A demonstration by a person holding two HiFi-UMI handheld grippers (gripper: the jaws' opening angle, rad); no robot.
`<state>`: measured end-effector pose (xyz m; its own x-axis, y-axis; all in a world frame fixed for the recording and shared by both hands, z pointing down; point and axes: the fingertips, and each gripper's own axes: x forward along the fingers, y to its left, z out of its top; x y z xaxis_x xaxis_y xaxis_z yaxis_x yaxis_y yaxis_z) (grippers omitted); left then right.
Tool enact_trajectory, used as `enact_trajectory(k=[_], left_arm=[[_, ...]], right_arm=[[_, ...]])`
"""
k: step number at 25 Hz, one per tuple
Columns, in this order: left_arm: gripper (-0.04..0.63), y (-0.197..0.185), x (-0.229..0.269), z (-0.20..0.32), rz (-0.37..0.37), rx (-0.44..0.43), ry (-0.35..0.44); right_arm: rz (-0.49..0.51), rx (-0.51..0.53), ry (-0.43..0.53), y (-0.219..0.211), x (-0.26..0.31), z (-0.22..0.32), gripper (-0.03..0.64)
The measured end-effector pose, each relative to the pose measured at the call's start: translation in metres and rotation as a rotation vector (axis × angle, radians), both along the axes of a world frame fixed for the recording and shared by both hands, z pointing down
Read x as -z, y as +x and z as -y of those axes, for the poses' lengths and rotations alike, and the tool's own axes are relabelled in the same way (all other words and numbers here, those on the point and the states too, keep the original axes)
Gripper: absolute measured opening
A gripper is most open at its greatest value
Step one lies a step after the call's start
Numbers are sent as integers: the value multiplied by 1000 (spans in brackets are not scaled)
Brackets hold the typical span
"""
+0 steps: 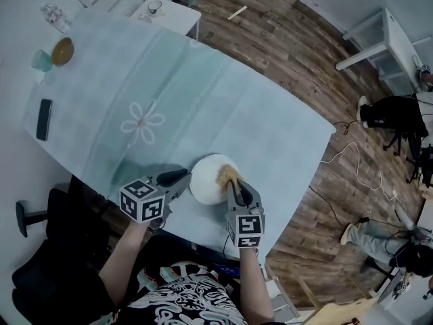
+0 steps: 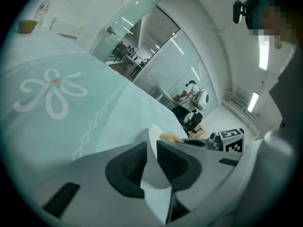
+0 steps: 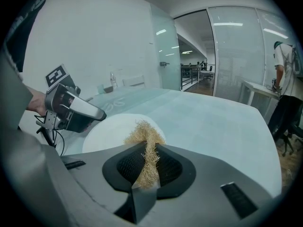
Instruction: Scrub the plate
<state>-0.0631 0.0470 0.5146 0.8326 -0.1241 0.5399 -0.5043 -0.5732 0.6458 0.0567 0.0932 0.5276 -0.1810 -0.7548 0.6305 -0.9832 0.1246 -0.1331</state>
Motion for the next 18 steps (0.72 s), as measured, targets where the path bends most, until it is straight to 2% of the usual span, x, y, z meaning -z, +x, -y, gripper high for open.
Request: enact_trajectory(k=[3,9,16,18], left_arm=[[86,1,-5,-5,33,-41,16],[86,7,2,-9,-74,-37,-115],[88,7,-4,-10,-85,-38,-199],[151,8,-7,-16,-64,-67,-202]], right_arm=[[-4,-1,0,0,0,0,63],[-12,-2,-1,0,0,0,63],[-22,-1,-3,0,0,0,63],[-22,-4,-4,1,0,-1,63]])
